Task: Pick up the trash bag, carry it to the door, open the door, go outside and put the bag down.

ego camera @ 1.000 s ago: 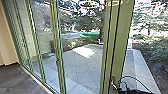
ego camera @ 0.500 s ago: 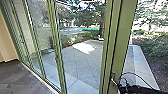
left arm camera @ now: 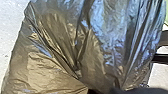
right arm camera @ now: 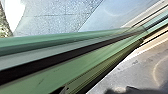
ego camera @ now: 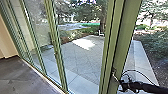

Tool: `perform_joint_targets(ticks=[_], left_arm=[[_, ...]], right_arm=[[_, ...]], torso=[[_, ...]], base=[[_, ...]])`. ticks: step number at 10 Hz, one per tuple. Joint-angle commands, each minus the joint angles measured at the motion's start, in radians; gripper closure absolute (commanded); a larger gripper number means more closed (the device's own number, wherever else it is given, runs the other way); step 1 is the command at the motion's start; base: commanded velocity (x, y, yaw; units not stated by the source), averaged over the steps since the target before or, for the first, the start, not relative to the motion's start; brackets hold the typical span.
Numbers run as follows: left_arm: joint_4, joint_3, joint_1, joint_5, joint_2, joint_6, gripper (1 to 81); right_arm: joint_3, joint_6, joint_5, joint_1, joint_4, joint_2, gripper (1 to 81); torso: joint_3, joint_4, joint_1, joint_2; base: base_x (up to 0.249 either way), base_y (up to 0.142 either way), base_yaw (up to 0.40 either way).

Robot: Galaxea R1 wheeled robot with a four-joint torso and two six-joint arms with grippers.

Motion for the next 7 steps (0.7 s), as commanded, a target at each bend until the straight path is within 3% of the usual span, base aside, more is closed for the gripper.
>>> perform_joint_targets(ticks=[1, 3, 7], left_arm=[[-0.007, 0.003, -0.022, 0.067, -0.006, 0.005, 81.1], [-0.007, 0.003, -0.020, 0.067, -0.009, 0.005, 81.1], [-0.011, 0.003, -0.017, 0.069, -0.012, 0.005, 81.1]], right_arm=[[-0.017, 0.069, -0.240, 0.031, 0.001, 0.075, 1.0], [-0.019, 0.067, -0.239, 0.070, 0.005, 0.058, 1.0], [-0.020, 0.066, -0.243, 0.105, 0.013, 0.043, 1.0]], torso=[[0.000, 0.000, 0.001, 0.000], [-0.001, 0.000, 0.001, 0.000], [-0.001, -0.001, 0.001, 0.000]], base=[[0.000, 0.000, 0.000], [0.000, 0.000, 0.000], [0.095, 0.000, 0.000]])
